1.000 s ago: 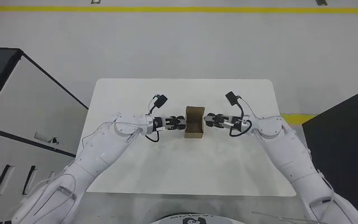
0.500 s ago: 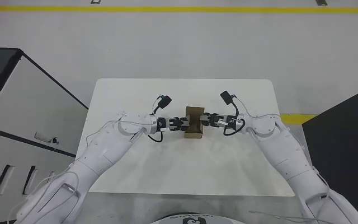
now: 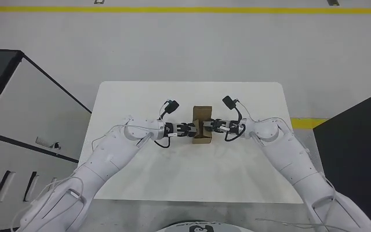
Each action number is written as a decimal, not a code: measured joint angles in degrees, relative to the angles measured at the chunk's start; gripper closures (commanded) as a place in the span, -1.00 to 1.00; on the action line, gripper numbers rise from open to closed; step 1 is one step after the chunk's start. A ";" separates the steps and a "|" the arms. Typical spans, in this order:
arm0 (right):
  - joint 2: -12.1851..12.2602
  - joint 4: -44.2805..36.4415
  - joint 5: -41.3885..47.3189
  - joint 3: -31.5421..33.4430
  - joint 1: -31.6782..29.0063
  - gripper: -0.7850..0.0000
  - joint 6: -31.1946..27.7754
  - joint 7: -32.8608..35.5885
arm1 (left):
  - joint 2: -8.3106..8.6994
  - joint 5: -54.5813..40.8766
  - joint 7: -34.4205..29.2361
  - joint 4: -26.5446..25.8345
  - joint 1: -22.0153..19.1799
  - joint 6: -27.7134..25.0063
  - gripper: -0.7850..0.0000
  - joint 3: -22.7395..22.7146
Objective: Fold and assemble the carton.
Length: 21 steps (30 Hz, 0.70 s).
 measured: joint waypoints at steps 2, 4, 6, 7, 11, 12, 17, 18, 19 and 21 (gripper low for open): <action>-0.06 0.00 -0.20 -0.09 0.08 1.00 0.08 -0.14 | -0.08 0.11 -0.06 0.02 0.00 0.00 1.00 -0.08; -0.08 -0.23 -0.45 -0.06 0.09 1.00 0.08 -0.29 | -0.11 0.15 -0.13 -0.36 0.11 -0.29 1.00 -0.38; -0.06 -0.48 -0.68 0.09 0.00 1.00 0.10 -0.33 | -0.09 -0.12 -0.09 -1.01 0.37 -0.92 1.00 -0.87; -0.05 -0.57 -0.74 0.16 -0.06 1.00 0.15 -0.33 | -0.07 -0.21 -0.06 -1.29 0.51 -1.28 1.00 -1.07; -0.02 -0.79 -0.90 0.33 -0.34 1.00 0.29 -0.19 | -0.17 0.11 0.08 -1.77 0.83 -1.52 1.00 -1.32; -0.02 -0.81 -0.98 0.36 -0.40 1.00 0.33 -0.17 | -0.27 0.54 0.06 -1.74 0.75 -1.29 1.00 -1.13; -0.01 -1.05 -1.24 0.55 -0.68 1.00 0.45 -0.35 | -0.80 2.48 0.81 -1.35 0.32 0.38 1.00 -0.20; 0.01 -1.18 -1.37 0.65 -0.78 1.00 0.45 -0.46 | -0.94 2.80 1.01 -1.28 0.28 0.71 1.00 -0.01; 0.03 -1.29 -1.50 0.73 -0.87 1.00 0.45 -0.57 | -1.03 2.88 1.08 -1.21 0.25 0.83 1.00 0.08; 0.10 -1.68 -1.81 0.95 -1.13 1.00 0.47 -0.77 | -1.22 2.98 1.03 -0.93 0.17 1.01 1.00 0.21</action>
